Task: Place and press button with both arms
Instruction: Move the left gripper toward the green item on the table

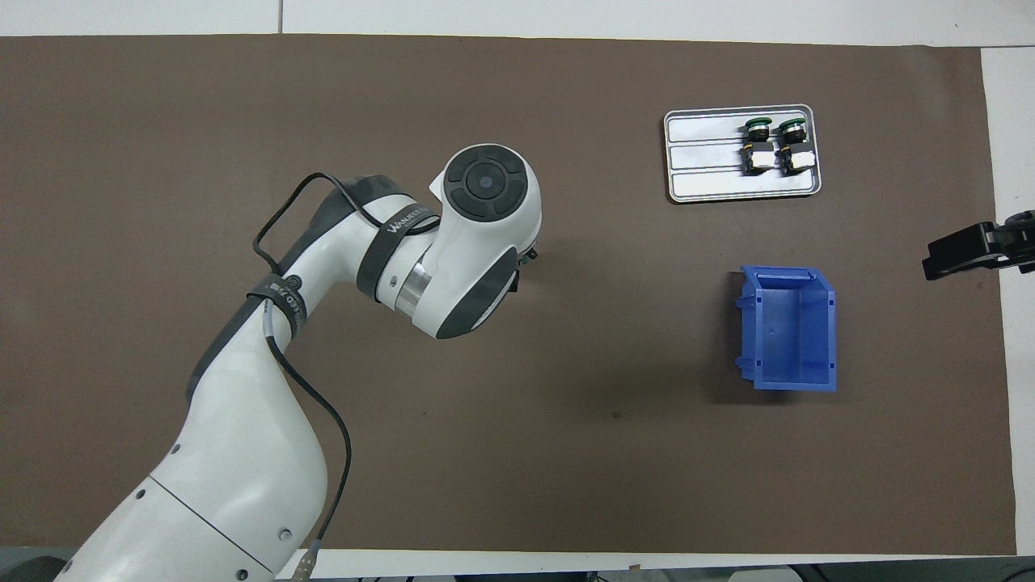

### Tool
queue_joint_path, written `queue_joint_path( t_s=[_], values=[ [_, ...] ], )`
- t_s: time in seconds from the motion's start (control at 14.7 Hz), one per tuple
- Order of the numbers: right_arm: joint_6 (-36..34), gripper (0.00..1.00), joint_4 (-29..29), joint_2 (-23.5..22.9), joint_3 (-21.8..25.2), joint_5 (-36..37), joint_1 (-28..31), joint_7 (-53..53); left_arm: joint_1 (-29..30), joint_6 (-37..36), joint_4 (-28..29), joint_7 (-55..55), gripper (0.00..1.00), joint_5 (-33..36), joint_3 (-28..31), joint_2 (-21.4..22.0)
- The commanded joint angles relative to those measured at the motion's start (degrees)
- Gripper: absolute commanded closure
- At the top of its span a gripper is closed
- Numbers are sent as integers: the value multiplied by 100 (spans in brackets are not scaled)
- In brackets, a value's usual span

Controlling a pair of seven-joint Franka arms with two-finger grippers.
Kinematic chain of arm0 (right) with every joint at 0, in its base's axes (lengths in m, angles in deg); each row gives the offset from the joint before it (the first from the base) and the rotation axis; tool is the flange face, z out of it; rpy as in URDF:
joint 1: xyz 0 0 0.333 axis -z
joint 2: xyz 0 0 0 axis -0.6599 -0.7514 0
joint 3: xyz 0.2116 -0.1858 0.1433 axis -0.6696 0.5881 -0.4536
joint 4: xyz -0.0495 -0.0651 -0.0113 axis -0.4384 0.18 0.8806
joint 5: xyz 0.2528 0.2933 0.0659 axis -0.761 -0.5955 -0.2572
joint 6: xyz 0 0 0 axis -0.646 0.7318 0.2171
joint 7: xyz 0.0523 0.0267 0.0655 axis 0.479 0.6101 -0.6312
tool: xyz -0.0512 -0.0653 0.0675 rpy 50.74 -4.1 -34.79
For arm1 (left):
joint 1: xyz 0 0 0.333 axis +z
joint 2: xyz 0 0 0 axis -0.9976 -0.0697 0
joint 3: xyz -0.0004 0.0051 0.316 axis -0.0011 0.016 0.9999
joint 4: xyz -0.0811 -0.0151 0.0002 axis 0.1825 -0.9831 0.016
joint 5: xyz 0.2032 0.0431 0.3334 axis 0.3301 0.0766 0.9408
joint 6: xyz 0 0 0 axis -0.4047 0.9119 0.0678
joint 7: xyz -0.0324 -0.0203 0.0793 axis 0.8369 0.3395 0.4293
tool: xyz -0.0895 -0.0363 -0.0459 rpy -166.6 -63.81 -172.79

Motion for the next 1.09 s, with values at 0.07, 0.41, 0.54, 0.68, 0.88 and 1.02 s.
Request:
queue_joint_path(
  t_s=[0.07,0.41,0.54,0.68,0.88,1.02],
  values=[
    [37,2,-67,72,-12,-26,11,-55,309,144,874,-1034,96,-1049,10,682],
    [37,2,-67,72,-12,-26,11,-55,670,828,1648,-2624,96,-2701,1,1043],
    [37,2,-67,72,-12,-26,11,-55,723,1197,1824,-3091,96,-3404,1,1078],
    [37,2,-67,72,-12,-35,11,-55,723,1540,2087,-3530,94,-4081,1,1157],
    [37,2,-67,72,-12,-26,11,-55,906,1656,2290,-4276,93,-5030,10,1227],
    [37,2,-67,72,-12,-26,11,-55,1013,1656,2588,-4944,92,-5829,1,1341]
  ],
)
